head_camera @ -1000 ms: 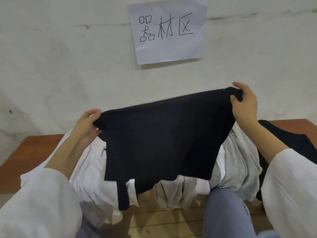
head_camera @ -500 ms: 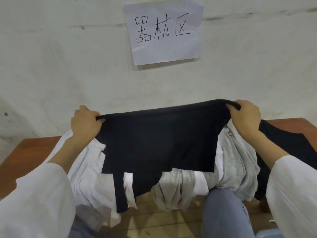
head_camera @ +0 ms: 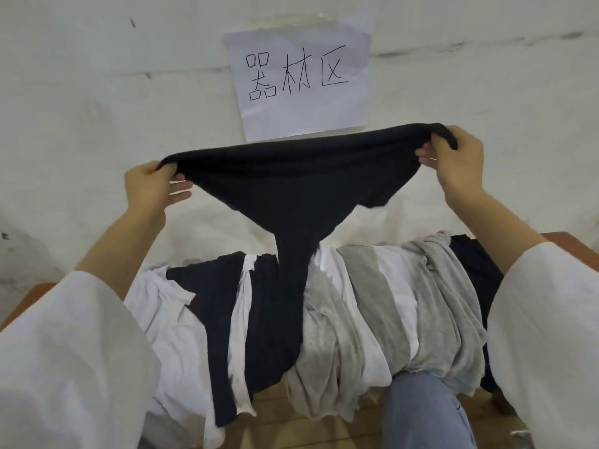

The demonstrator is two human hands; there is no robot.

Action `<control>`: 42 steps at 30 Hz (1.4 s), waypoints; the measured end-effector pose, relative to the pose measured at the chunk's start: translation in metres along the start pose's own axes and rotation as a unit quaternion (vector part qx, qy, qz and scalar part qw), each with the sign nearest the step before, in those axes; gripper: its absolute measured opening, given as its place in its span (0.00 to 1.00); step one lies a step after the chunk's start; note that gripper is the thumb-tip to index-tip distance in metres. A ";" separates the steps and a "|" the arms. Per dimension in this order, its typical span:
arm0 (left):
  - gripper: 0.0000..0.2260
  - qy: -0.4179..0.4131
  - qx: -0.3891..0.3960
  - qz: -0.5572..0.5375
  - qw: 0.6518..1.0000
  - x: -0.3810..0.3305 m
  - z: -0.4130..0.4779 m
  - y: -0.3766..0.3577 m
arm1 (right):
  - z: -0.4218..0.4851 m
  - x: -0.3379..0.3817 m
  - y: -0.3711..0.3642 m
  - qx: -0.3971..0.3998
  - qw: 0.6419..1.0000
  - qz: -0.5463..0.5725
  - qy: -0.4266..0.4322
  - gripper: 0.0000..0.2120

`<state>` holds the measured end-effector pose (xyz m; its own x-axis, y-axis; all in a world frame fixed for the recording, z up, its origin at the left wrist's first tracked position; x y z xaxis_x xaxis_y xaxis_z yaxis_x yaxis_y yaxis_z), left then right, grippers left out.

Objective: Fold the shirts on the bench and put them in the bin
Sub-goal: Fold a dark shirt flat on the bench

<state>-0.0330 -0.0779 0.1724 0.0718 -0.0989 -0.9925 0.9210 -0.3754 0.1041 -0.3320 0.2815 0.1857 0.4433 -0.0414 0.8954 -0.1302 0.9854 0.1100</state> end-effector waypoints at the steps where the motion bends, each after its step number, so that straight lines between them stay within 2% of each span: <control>1: 0.06 -0.012 -0.009 -0.003 1.000 0.001 -0.007 0.006 | -0.006 0.001 0.005 -0.007 1.000 0.012 -0.001 0.08; 4: 0.07 -0.026 -0.032 -0.012 0.999 0.029 -0.046 0.030 | -0.049 -0.022 0.029 -0.034 0.997 0.056 -0.034 0.07; 7: 0.09 -0.003 -0.062 0.024 0.998 0.088 -0.099 0.056 | -0.126 -0.063 0.055 -0.040 0.996 0.040 -0.071 0.13; 9: 0.11 0.063 -0.040 0.085 0.994 0.137 -0.125 0.062 | -0.173 -0.098 0.061 0.014 0.990 -0.010 -0.137 0.19; 12: 0.16 0.223 -0.034 0.068 0.972 0.212 -0.144 0.071 | -0.229 -0.161 0.066 0.051 0.949 -0.025 -0.311 0.21; 14: 0.20 0.293 -0.041 0.085 0.951 0.236 -0.145 0.074 | -0.244 -0.180 0.068 0.036 0.919 -0.002 -0.392 0.19; 16: 0.18 0.323 -0.017 0.121 0.939 0.242 -0.138 0.069 | -0.245 -0.187 0.064 0.025 0.897 0.025 -0.441 0.11; 18: 0.19 0.322 0.019 0.174 0.930 0.241 -0.126 0.059 | -0.234 -0.190 0.060 0.047 0.893 -0.020 -0.447 0.06; 21: 0.20 0.283 0.072 0.252 0.923 0.234 -0.110 0.040 | -0.219 -0.195 0.047 0.113 0.876 -0.055 -0.466 0.15; 24: 0.16 0.236 0.088 0.341 0.906 0.232 -0.098 0.036 | -0.211 -0.192 0.040 0.150 0.857 -0.038 -0.491 0.12; 27: 0.06 0.212 0.054 0.383 0.897 0.234 -0.089 0.048 | -0.200 -0.195 0.053 0.138 0.877 -0.113 -0.446 0.15; 30: 0.03 0.303 0.066 0.274 0.910 0.247 -0.090 0.047 | -0.196 -0.195 0.059 0.170 0.890 -0.216 -0.365 0.12; 31: 0.03 0.318 0.065 0.234 0.917 0.250 -0.085 0.043 | -0.193 -0.195 0.057 0.169 0.899 -0.230 -0.333 0.09; 32: 0.05 0.310 0.062 0.212 0.925 0.249 -0.080 0.038 | -0.191 -0.193 0.055 0.160 0.910 -0.237 -0.301 0.10; 34: 0.12 0.256 0.049 0.183 0.948 0.243 -0.066 0.028 | -0.183 -0.189 0.047 0.133 0.929 -0.255 -0.233 0.18; 36: 0.19 0.200 0.064 0.167 0.963 0.231 -0.060 0.012 | -0.176 -0.185 0.033 0.136 0.933 -0.288 -0.167 0.19; 37: 0.18 0.170 0.079 0.187 0.964 0.228 -0.057 0.003 | -0.173 -0.183 0.024 0.152 0.931 -0.296 -0.149 0.18; 39: 0.11 0.114 0.089 0.295 0.945 0.226 -0.051 -0.008 | -0.172 -0.185 0.009 0.195 0.921 -0.314 -0.124 0.15; 42: 0.12 0.038 0.066 0.460 0.885 0.220 -0.051 -0.015 | -0.171 -0.187 -0.006 0.222 0.899 -0.369 -0.076 0.15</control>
<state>-0.0110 -0.0467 -0.0511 0.7981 -0.3577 -0.4849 0.4075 -0.2724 0.8716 -0.2620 0.3118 -0.0561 0.4326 -0.7124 0.5526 -0.2068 0.5181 0.8299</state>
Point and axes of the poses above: each hand's wrist, its own z-axis towards the middle knuckle, its own y-axis out of the back of the hand, x = y × z, the point moved 7 cm from there along z, towards the middle knuckle, and after that the axes turned 4 degrees about y, right-handed, at the moved point
